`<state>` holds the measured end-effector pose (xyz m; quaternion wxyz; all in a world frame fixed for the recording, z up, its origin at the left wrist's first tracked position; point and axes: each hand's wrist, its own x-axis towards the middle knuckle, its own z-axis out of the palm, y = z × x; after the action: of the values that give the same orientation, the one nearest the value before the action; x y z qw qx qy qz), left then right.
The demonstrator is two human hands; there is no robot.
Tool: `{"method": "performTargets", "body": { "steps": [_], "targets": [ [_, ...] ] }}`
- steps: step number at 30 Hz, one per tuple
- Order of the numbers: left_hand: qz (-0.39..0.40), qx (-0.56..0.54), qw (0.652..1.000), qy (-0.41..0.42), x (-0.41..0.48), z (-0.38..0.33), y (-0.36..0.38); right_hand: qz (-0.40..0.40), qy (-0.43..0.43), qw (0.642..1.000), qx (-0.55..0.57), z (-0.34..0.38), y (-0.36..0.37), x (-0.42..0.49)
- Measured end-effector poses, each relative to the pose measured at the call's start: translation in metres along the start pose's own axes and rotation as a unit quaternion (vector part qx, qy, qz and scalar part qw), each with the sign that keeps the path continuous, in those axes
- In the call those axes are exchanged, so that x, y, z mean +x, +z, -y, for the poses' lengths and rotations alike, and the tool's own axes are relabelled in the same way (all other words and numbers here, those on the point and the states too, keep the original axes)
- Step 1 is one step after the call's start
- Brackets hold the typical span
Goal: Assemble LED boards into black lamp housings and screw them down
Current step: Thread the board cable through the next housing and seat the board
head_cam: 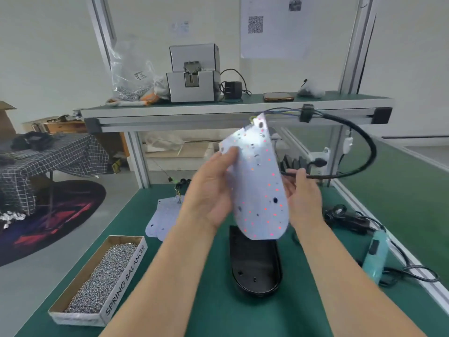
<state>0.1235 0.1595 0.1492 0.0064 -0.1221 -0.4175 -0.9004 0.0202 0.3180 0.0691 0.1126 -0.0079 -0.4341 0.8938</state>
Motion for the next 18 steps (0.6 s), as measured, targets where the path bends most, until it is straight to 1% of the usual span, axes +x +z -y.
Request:
{"method": "performTargets", "body": {
  "steps": [2, 4, 5, 7, 9, 12, 15, 18],
  "targets": [
    [-0.099, -0.019, 0.994, -0.05, 0.009, -0.005, -0.034, -0.008, -0.038, 0.999, -0.034, 0.011, -0.012, 0.003],
    [-0.164, 0.013, 0.98, -0.109, 0.013, 0.002, -0.066, -0.018, -0.082, 0.989, -0.122, 0.022, -0.025, 0.003],
    [-0.184, 0.018, 0.973, -0.135, 0.014, 0.009, -0.082, -0.014, -0.106, 0.978, -0.179, 0.024, -0.029, 0.001],
    [-0.226, 0.008, 0.958, -0.175, 0.012, 0.024, -0.106, -0.004, -0.145, 0.944, -0.295, 0.024, -0.033, -0.004],
    [-0.26, 0.008, 0.944, -0.201, 0.008, 0.039, -0.124, -0.001, -0.175, 0.911, -0.374, 0.022, -0.035, -0.007],
    [-0.259, 0.035, 0.936, -0.236, -0.002, 0.058, -0.144, -0.002, -0.201, 0.886, -0.417, 0.019, -0.034, -0.012],
    [-0.225, 0.031, 0.932, -0.281, -0.011, 0.067, -0.156, -0.002, -0.231, 0.874, -0.428, 0.02, -0.032, -0.013],
    [-0.164, 0.033, 0.934, -0.315, -0.016, 0.073, -0.159, -0.001, -0.266, 0.858, -0.44, 0.025, -0.028, -0.012]
  ]
}}
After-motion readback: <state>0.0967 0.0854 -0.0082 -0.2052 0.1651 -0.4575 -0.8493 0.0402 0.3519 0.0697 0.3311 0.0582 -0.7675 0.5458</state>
